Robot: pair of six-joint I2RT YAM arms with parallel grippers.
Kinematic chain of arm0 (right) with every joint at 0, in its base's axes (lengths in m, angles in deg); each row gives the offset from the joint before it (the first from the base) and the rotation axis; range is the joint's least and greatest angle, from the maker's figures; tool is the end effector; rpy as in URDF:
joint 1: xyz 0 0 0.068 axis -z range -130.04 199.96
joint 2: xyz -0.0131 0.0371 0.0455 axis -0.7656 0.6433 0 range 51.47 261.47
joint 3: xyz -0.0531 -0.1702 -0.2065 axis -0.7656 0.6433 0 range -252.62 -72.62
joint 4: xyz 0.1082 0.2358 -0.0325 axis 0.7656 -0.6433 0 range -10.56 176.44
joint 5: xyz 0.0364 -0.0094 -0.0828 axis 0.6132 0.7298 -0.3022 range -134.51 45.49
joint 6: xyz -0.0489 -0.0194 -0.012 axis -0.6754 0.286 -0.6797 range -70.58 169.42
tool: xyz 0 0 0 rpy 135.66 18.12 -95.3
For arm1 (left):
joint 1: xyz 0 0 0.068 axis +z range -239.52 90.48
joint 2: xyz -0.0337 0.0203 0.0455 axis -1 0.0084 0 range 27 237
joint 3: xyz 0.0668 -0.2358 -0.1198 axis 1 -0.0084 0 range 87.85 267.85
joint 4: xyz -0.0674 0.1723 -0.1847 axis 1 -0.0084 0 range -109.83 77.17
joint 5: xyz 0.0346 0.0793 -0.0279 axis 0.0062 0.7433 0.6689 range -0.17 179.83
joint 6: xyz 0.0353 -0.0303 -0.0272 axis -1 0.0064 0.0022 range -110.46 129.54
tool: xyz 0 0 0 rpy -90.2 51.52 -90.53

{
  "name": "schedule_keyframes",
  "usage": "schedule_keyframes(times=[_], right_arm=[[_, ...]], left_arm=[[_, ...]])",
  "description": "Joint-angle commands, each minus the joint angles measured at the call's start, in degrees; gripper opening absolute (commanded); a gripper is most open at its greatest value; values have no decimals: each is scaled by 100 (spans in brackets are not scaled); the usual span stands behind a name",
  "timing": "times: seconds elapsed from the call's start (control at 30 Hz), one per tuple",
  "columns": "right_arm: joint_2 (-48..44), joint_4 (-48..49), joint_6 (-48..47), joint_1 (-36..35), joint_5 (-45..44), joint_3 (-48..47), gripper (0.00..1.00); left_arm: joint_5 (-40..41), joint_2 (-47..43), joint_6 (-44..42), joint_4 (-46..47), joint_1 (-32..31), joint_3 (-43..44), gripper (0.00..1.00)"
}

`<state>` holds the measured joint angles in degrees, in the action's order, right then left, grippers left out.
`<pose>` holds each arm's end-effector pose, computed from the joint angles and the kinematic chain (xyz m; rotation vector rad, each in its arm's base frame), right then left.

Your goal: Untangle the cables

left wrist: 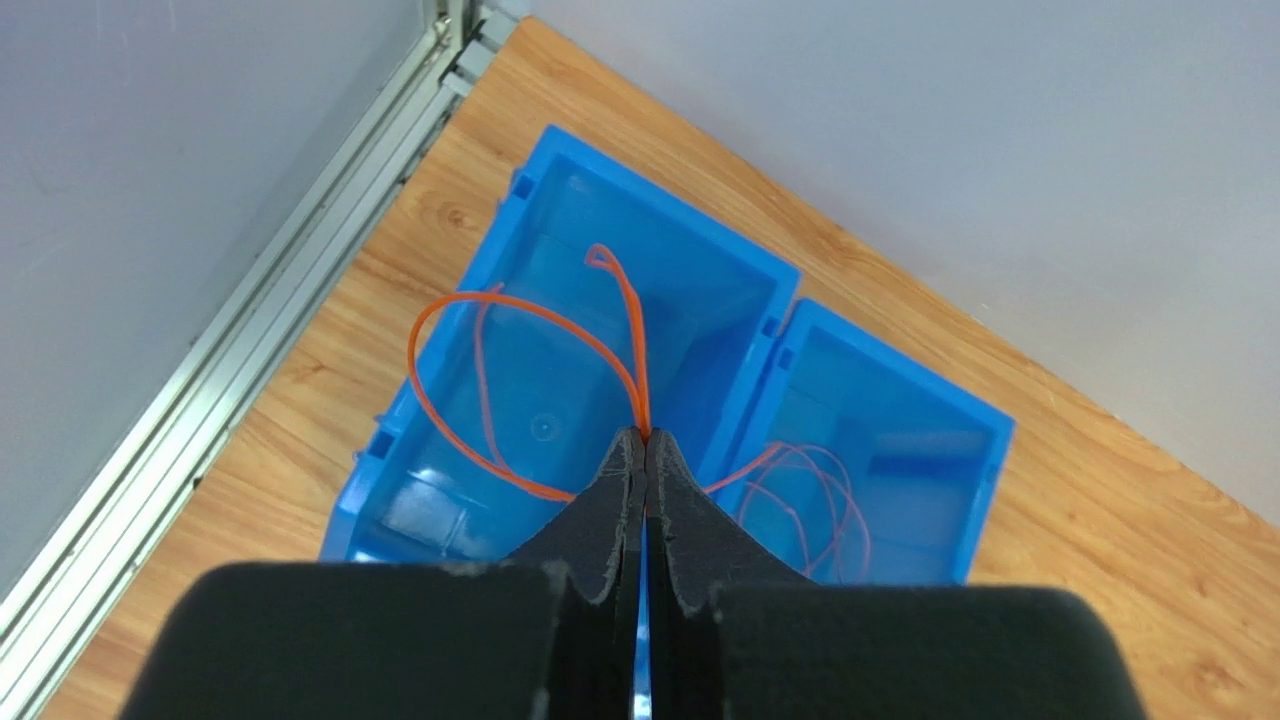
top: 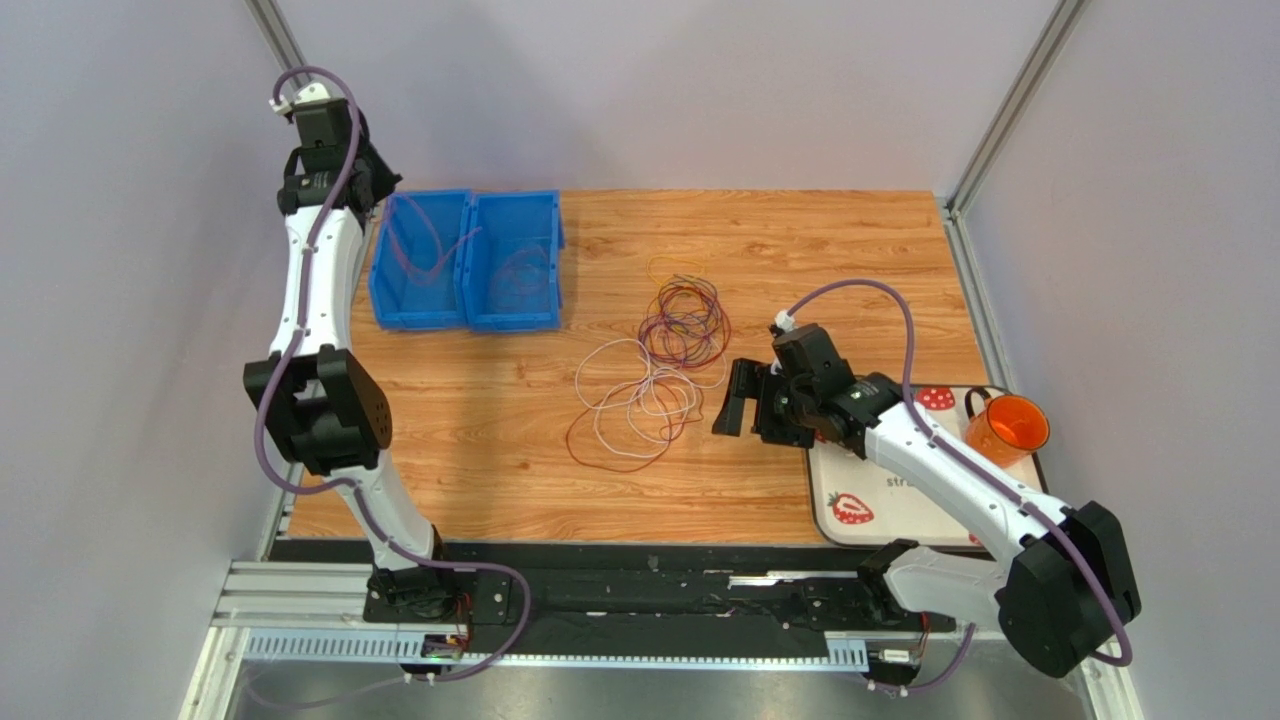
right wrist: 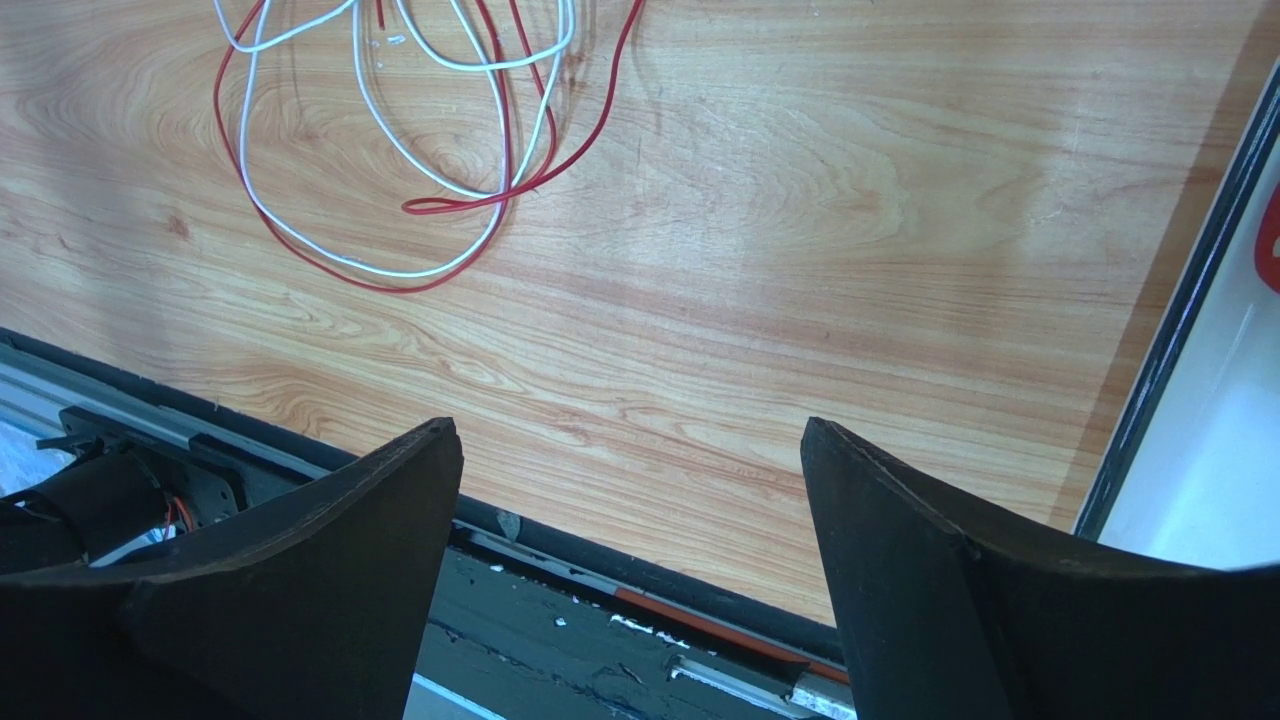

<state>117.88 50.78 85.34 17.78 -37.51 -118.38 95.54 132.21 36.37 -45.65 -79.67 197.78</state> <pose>0.1885 0.1237 0.2341 0.0375 2.6608 0.5859 0.4181 0.0762 0.3967 -0.7062 1.9347 -0.0809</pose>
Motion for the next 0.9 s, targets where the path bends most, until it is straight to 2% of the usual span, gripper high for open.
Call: schedule_keyframes(times=[0.0,0.23,0.27,0.3,0.37,0.4,0.43,0.5,0.7,0.87], right_arm=[[3,191,-103,-16,-41,-3,88],[65,226,-77,-16,-24,14,88],[91,235,-77,-16,-15,-3,88],[100,235,-77,-16,-6,-21,88],[91,217,-85,-16,-15,-38,88],[91,217,-94,-16,-24,-47,88],[82,217,-85,-7,-24,-39,88],[82,226,-77,-16,-15,-47,88],[109,296,-33,-16,55,-56,88],[153,340,-15,-16,99,-117,88]], left_arm=[[324,333,121,162,52,652,0],[106,413,279,232,53,521,1],[44,456,288,232,52,521,6],[-43,465,314,197,52,538,22],[-105,474,340,135,52,503,42],[-193,457,340,135,52,486,50],[-246,431,323,161,52,451,52],[-334,352,297,170,44,389,56],[-370,-70,227,83,-35,222,56],[-71,-658,-194,-119,-676,-93,56]])
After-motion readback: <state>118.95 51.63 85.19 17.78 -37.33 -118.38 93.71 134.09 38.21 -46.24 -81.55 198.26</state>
